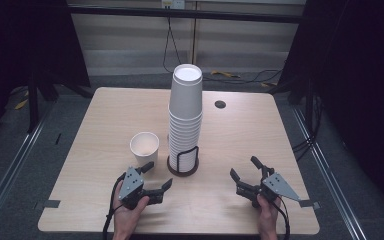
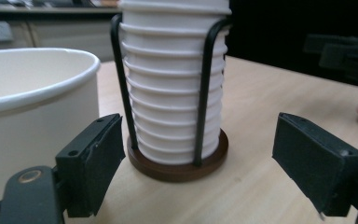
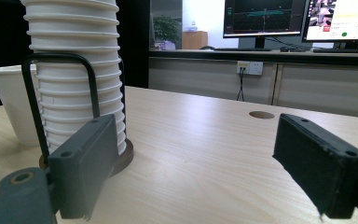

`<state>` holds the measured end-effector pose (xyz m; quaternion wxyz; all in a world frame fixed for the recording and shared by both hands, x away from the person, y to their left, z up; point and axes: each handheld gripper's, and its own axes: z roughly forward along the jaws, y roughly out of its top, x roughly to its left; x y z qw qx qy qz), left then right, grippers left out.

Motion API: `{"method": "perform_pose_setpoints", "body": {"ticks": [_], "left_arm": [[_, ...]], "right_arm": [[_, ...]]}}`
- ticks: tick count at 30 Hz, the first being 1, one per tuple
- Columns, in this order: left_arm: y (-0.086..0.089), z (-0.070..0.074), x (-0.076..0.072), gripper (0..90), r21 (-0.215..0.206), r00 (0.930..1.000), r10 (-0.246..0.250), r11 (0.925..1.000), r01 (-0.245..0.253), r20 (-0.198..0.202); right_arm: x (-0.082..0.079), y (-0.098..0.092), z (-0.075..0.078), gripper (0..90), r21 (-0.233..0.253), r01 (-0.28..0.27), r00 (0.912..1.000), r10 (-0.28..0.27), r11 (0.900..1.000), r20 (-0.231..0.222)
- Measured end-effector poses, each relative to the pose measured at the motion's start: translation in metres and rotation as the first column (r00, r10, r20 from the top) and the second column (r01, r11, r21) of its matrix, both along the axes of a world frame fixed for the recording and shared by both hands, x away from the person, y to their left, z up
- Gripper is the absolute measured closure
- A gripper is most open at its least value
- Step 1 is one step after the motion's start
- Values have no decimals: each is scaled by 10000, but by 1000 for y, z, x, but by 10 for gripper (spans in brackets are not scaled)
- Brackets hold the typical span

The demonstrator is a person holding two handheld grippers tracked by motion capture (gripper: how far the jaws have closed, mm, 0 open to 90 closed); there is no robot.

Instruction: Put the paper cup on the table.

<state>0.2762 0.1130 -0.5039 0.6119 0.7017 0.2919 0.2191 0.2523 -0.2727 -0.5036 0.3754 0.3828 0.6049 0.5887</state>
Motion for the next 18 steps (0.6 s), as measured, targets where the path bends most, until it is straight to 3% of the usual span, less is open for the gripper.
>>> {"method": "perform_pose_setpoints", "body": {"ticks": [1,2,3,4,6,8,12,14,18], "left_arm": [[0,-2,0,162,-73,10000,-3,10000,3,64],[-2,-5,-2,162,-434,9996,22,9991,-34,-287],[-3,-5,-4,162,-328,9998,126,9994,-131,-177],[-3,-5,-3,162,-217,9997,116,9997,-111,198],[-6,-6,-3,163,-379,9999,145,9992,-143,56],[-7,-6,-4,162,-230,9989,37,9997,-27,473],[-8,-9,-10,162,-947,9941,393,9951,-297,1010],[-8,-9,-11,162,-942,9921,594,9943,-490,1106],[-6,-10,-10,162,-1008,9928,440,9944,-327,1115]], "right_arm": [[0,0,0,134,-10,-2,10000,2,10000,13],[0,0,0,134,-12,-3,10000,3,10000,14],[0,0,0,134,-15,-3,10000,3,10000,15],[0,0,0,134,-17,-7,10000,7,10000,12],[0,0,0,135,-16,-7,10000,7,10000,-18],[0,0,0,135,-8,6,10000,-6,10000,-21],[1,0,0,135,8,46,10000,-46,10000,-1],[1,0,0,135,-36,82,9999,-83,10000,-105],[2,1,1,135,-54,120,9998,-121,9999,-165]]}}
